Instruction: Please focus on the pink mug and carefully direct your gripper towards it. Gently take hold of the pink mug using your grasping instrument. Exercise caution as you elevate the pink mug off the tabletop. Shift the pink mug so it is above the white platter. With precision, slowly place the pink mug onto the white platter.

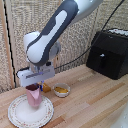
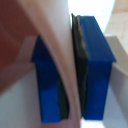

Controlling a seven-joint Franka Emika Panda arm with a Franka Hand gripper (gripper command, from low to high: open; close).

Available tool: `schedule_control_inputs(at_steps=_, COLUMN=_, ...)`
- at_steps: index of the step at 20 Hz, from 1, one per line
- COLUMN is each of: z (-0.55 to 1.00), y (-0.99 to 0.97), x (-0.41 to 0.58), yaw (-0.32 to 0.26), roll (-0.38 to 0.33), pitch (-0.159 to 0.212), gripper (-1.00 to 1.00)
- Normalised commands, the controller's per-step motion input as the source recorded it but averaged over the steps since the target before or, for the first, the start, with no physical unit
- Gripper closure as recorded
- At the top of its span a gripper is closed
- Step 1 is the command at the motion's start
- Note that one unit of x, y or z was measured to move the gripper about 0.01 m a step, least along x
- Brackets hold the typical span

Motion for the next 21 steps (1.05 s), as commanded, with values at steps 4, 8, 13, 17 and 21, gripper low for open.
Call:
schedule_control_inputs(at_steps=4, z=-0.29, y=0.22, x=0.238, yaw=0.065, roll=0.001, pitch=0.0, gripper=1.0)
schedule_control_inputs(at_steps=8, z=-0.16, y=0.05, x=0.314, yaw=0.054, roll=0.001, pitch=0.0, gripper=1.0)
schedule_control_inputs(at_steps=13, z=0.12, y=-0.04, x=0.258, yaw=0.029, roll=0.014, pitch=0.004, gripper=-1.0)
schedule_control_inputs(at_steps=17, z=0.53, y=0.0, x=0.124, yaw=-0.004, roll=0.0, pitch=0.091, gripper=-1.0)
schedule_control_inputs(at_steps=21, z=0.58, y=0.0, x=0.176, yaw=-0.005, roll=0.0, pitch=0.134, gripper=-1.0)
